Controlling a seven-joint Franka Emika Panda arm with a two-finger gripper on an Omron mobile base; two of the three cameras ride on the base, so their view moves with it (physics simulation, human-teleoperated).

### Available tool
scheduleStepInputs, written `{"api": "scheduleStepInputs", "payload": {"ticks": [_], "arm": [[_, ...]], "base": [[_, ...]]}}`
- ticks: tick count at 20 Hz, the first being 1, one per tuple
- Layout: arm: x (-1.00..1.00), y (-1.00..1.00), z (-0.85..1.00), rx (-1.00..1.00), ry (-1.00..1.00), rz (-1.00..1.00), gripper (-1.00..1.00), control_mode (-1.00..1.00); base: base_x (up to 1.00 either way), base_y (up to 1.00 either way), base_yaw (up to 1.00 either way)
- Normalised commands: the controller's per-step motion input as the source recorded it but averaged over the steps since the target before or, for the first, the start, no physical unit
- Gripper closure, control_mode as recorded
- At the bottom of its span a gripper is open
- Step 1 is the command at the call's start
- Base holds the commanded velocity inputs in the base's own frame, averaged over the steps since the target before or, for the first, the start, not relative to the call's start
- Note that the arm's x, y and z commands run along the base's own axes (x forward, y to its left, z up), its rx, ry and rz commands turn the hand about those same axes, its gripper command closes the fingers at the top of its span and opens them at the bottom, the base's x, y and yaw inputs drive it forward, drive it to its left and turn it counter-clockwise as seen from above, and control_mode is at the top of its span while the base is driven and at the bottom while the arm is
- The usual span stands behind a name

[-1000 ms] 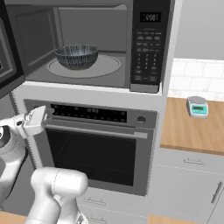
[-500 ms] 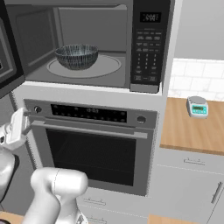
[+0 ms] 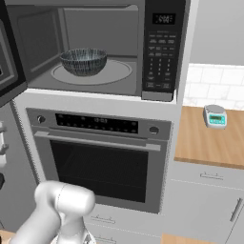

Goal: Open the microwave, place the bowl with waffle inside the microwave, then close the microwave door and turn it on.

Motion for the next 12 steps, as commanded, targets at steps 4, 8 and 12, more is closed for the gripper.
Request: {"api": "scheduleStepInputs", "payload": {"ticks": [4, 8, 12], "arm": [[-0.19, 0.73, 0.01, -0.09, -0.20, 0.02, 1.00, -1.00], [-0.01, 0.71, 0.00, -0.22, -0.04, 0.06, 1.00, -1.00], [0.00, 0.67, 0.00, -0.24, 0.00, 0.09, 1.00, -1.00]], "base": [[0.00, 0.00, 0.00], [0.00, 0.00, 0.00], [0.00, 0.00, 0.00]]}}
